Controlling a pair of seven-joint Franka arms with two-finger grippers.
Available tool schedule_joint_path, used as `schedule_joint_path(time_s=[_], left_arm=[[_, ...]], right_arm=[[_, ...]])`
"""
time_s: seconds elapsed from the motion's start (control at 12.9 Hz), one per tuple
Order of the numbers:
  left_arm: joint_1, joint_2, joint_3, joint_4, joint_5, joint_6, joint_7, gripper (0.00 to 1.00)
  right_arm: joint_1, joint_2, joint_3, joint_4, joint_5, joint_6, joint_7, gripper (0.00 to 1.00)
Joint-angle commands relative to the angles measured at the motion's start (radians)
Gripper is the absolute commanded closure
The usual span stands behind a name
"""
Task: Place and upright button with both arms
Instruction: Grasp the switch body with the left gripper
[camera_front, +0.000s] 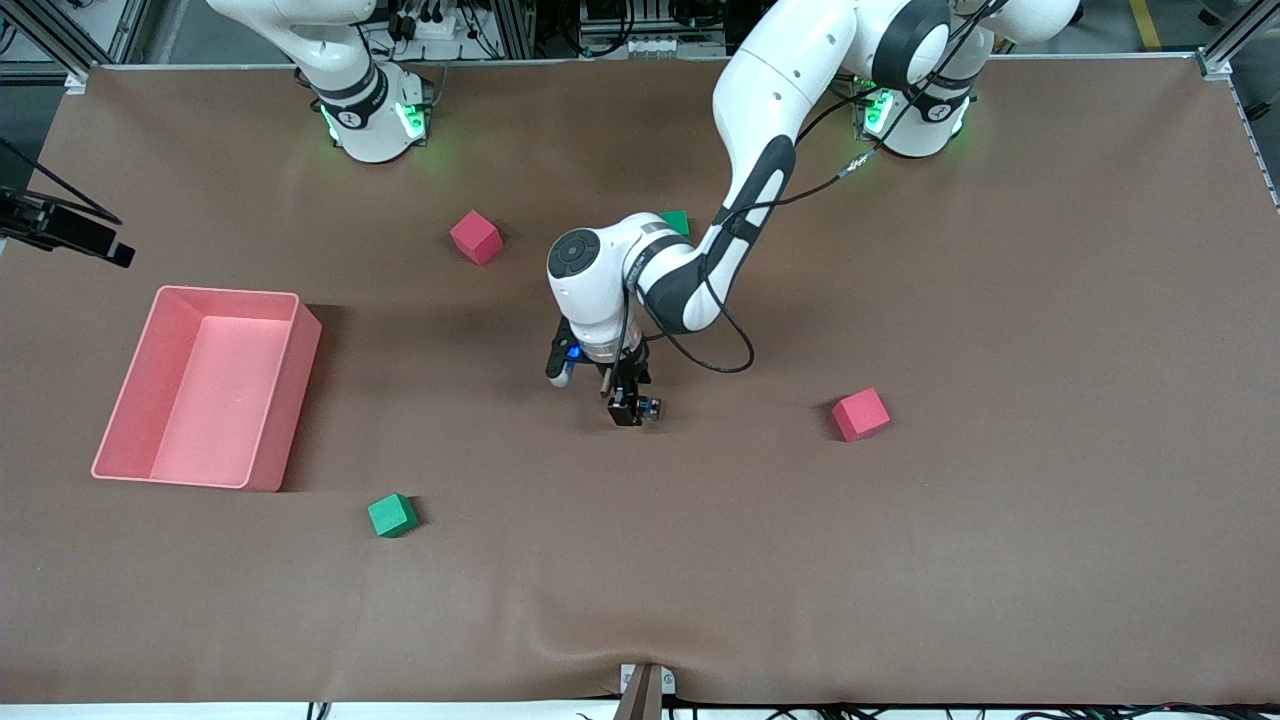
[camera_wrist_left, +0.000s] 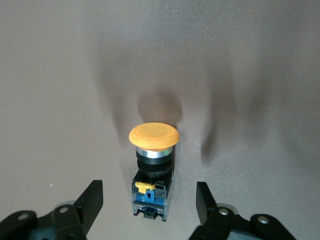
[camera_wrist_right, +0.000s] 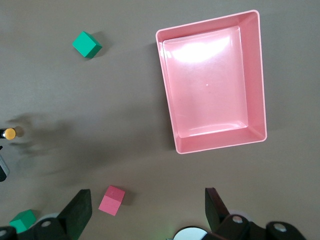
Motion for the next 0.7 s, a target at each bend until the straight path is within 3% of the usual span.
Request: schedule_joint_path(time_s=[0.0, 0.39, 0.46, 0.62], left_arm=[[-0.001, 0.021, 0.009, 0.028, 0.014, 0.024, 0.007, 0.17], [0.002, 0.041, 0.007, 0.021, 0.014, 0.058, 0.029, 0.21], [0.004, 0.041, 0.007, 0.021, 0.014, 0.058, 0.037, 0.33], [0.004, 0.038, 0.007, 0.020, 0.014, 0.056, 0.044, 0.71]], right_arm=[[-0.006, -0.012, 0.003, 0.006, 0.019, -0.021, -0.006, 0.00], [-0.005, -0.012, 0.004, 0.006, 0.019, -0.024, -0.007, 0.00], [-0.005, -0.012, 0.004, 0.004, 0.019, -0.024, -0.007, 0.00], [-0.003, -0.012, 0.004, 0.004, 0.019, -0.024, -0.007, 0.00]])
